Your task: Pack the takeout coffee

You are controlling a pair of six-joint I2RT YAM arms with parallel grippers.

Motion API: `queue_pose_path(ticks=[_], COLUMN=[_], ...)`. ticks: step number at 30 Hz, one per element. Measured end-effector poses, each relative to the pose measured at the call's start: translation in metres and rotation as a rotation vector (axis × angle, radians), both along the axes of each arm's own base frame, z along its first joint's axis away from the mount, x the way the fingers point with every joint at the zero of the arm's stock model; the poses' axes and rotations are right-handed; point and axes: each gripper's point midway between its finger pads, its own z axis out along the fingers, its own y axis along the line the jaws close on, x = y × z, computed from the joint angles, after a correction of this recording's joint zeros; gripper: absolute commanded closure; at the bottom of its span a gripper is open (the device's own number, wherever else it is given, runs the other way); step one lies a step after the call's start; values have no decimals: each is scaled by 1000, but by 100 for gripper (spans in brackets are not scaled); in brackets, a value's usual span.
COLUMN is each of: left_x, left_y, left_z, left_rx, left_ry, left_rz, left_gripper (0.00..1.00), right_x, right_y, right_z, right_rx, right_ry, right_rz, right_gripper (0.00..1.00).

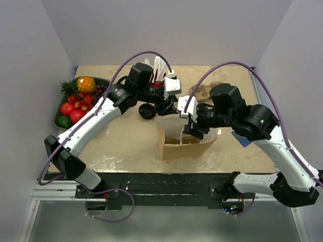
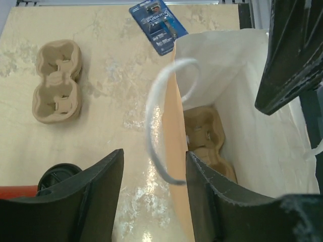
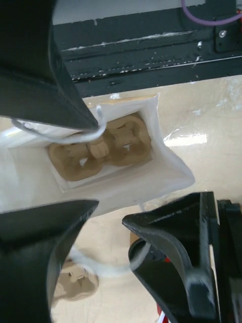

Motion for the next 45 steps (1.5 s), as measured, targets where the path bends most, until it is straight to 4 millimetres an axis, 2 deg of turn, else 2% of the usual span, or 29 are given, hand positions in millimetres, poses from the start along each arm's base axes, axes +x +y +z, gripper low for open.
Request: queue_pose_path(ticks=[1,4,9,13,15,18,19,21,22,23,25,27,31,36,41,45], left_x=[0,3,3,4,5,7,8,10,9,9,7,4,4,6,7,8], left_y=[1,3,6,6,4,1,-1,-5,-7,-9,-12,-12,-11,-7,6,12], left_z=[-5,-7,10,19,18,14,12,7,4,2,0,5,34,93,154,176], left_rx=[11,18,-14,-38,-45,-47,-49,-49,-48,-49,-57,-72,-124,-205,-271,-294], left_ry=[8,1,-49,-74,-73,-54,-48,-23,-8,9,34,45,6,-116,-271,-342], left_rz=[6,23,41,44,46,48,46,41,35,24,-2,-28,-49,-45,-27,-13], left_gripper=[41,40,40,40,41,47,60,78,93,100,100,100,100,100,100,100], right_x=[2,6,7,5,4,2,1,0,0,-1,1,4,15,22,24,31], right_y=[1,1,-3,-5,-7,-12,-13,-14,-14,-14,-11,-8,1,2,3,8], right_z=[0,10,32,27,15,-4,-9,-14,-15,-14,-8,6,54,108,134,144], right_rx=[3,17,50,36,11,-39,-52,-70,-75,-77,-70,-49,34,138,188,210], right_ry=[-1,-27,-89,-81,-65,-34,-26,-17,-13,-11,-16,-36,-126,-245,-306,-335], right_rz=[-4,-21,-25,-22,-21,-20,-17,-9,-7,-4,-1,-4,-15,-34,-38,-43], right_gripper=[26,25,25,25,27,44,61,81,97,100,100,100,100,100,100,100])
